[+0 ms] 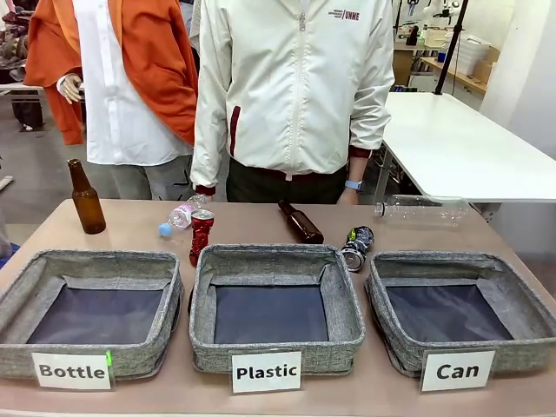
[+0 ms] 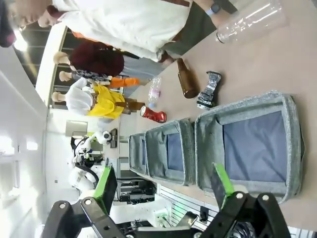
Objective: Sort the can waste into the basket.
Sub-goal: Pick up the can waste from the table and place it in the right Fabric basket.
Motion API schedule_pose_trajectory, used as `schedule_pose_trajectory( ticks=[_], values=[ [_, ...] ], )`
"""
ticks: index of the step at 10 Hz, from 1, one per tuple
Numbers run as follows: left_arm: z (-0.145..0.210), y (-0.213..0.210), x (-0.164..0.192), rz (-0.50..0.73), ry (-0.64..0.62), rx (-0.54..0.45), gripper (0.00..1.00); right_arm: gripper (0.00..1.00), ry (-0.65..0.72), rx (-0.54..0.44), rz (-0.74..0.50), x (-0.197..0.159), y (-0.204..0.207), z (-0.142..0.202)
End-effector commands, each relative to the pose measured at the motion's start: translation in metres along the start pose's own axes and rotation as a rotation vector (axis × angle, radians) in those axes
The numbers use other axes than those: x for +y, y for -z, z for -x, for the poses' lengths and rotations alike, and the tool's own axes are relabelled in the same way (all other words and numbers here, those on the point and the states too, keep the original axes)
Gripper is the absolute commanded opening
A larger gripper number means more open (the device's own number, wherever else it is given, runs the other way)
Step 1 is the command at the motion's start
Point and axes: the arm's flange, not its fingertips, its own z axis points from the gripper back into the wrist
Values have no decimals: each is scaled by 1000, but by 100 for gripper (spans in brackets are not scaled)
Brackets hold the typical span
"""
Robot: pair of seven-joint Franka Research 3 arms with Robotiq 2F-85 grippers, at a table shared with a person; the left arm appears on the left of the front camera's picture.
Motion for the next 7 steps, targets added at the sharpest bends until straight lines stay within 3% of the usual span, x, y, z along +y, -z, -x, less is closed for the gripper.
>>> schedule_pose_trajectory(
  ticks=[1, 5, 7],
  values=[
    [-3, -24, -4, 6, 40, 22, 98, 100, -27, 28, 6, 11, 6, -2],
    [-3, -24, -4, 6, 40, 22, 98, 100, -19, 37, 25, 10, 13, 1],
    [-3, -24, -4, 6, 40, 22, 98, 100, -112, 179, 221, 65, 63, -6]
  ],
)
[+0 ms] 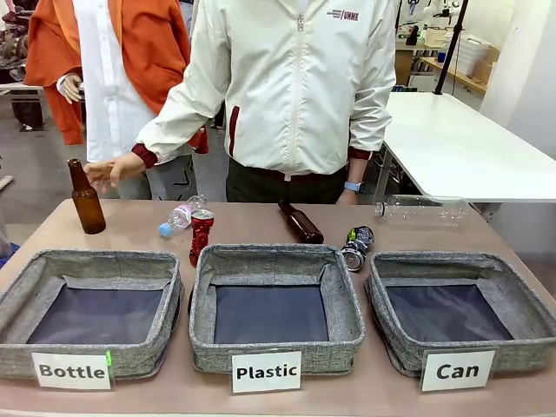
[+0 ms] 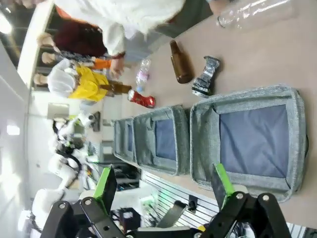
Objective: Sort the can waste into the basket.
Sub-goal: Pick up the can waste from the table and place it in the right Fabric basket.
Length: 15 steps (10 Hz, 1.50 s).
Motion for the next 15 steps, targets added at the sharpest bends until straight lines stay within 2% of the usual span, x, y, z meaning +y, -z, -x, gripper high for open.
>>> schedule_pose_trajectory(
  ticks=[1, 4, 6, 7, 8, 10, 11, 12, 13, 15],
  values=[
    [0, -2, 0, -1, 24, 8, 98, 100, -83, 160, 204, 63, 47, -20],
    [0, -2, 0, -1, 24, 8, 98, 100, -151, 358, 605, 132, 163, -33],
    [0, -2, 0, -1, 24, 8, 98, 100, -207, 406, 733, 155, 236, -32],
    [0, -2, 0, -1, 24, 8, 98, 100, -221, 412, 754, 161, 254, -30],
    [0, -2, 0, -1, 24, 8, 98, 100, -198, 378, 661, 155, 228, -11],
    [0, -2, 0, -1, 24, 8, 98, 100, -198, 378, 661, 155, 228, -11],
    [0, -2, 0, -1, 24, 8, 98, 100, -209, 407, 700, 157, 250, -17],
    [0, -2, 0, -1, 24, 8, 98, 100, -214, 387, 713, 162, 267, -20],
    [0, -2, 0, -1, 24, 8, 98, 100, -142, 401, 711, 164, 293, -35],
    [0, -2, 0, -1, 24, 8, 98, 100, -20, 422, 819, 154, 347, -59]
  ],
)
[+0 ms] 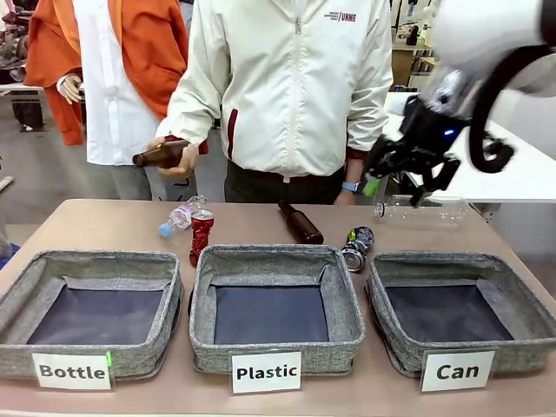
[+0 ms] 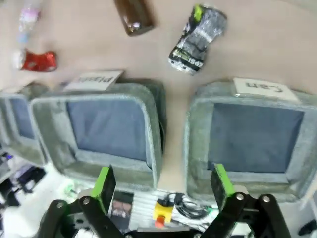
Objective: Sort the can waste into the basket.
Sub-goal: Pick up the can waste from the table and place it in the right Fabric basket.
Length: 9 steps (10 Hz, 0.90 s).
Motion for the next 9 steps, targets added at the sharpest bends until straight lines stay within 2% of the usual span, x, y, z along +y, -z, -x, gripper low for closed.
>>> schedule_pose_trajectory(
  ticks=[1, 4, 5, 6, 7, 8, 9],
  values=[
    [2, -2, -1, 5, 21, 3, 98, 100, 118, 47, 111, 17, 24, -47],
    [0, 0, 0, 0, 0, 0, 98, 100, 131, 56, 153, 9, 69, -69],
    [1, -47, -36, -96, 87, 19, 98, 100, 141, 30, 172, 9, 82, -80],
    [2, -89, -63, -123, 100, 34, 98, 100, 156, 36, 177, 11, 95, -92],
    [12, -115, -70, -139, 126, 2, 98, 100, 179, 32, 203, 5, 108, -104],
    [30, -135, -78, -167, 164, 14, 98, 100, 191, 10, 199, 5, 116, -109],
    [49, -138, -77, -150, 183, 37, 98, 100, 200, -19, 204, 1, 126, -116]
  ],
)
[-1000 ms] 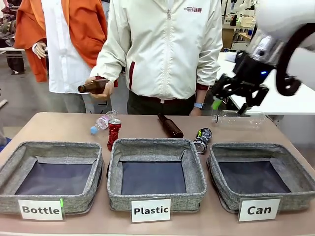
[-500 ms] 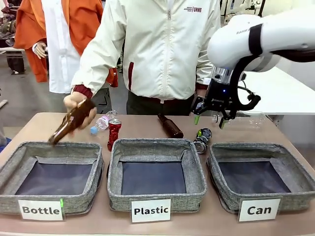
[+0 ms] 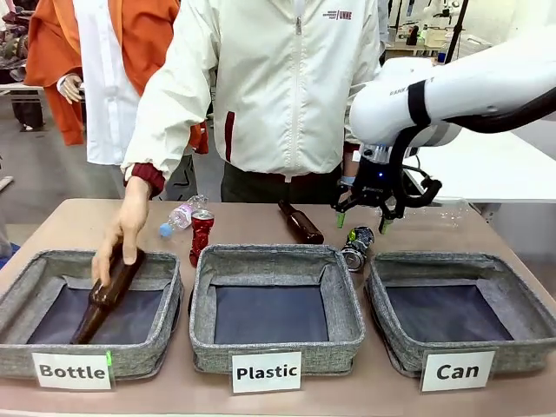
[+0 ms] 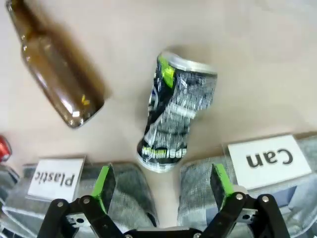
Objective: Sort the can waste into the basket.
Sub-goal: Pick up the can waste from the table and place it in the right Fabric basket.
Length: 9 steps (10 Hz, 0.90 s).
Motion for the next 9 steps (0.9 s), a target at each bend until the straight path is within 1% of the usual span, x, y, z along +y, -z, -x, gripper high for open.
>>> schedule_pose_trajectory(
  ticks=[1, 2, 4, 5, 7, 9],
  values=[
    [22, 3, 7, 47, 52, 51, 98, 100, 39, -64, 26, 11, 11, -15],
    [30, 1, 6, 54, 47, 59, 98, 100, 38, -51, 34, 15, 20, -18],
    [39, 7, 13, 82, 23, 84, 98, 100, 79, -40, 41, 13, 39, -30],
    [41, 11, 14, 80, 21, 109, 98, 100, 105, -55, 61, 13, 48, -34],
    [42, 26, 13, 57, 38, 111, 98, 100, 119, -35, 79, 14, 59, -37],
    [46, 46, 13, 75, 29, 154, 98, 100, 130, -19, 96, 12, 67, -39]
  ],
)
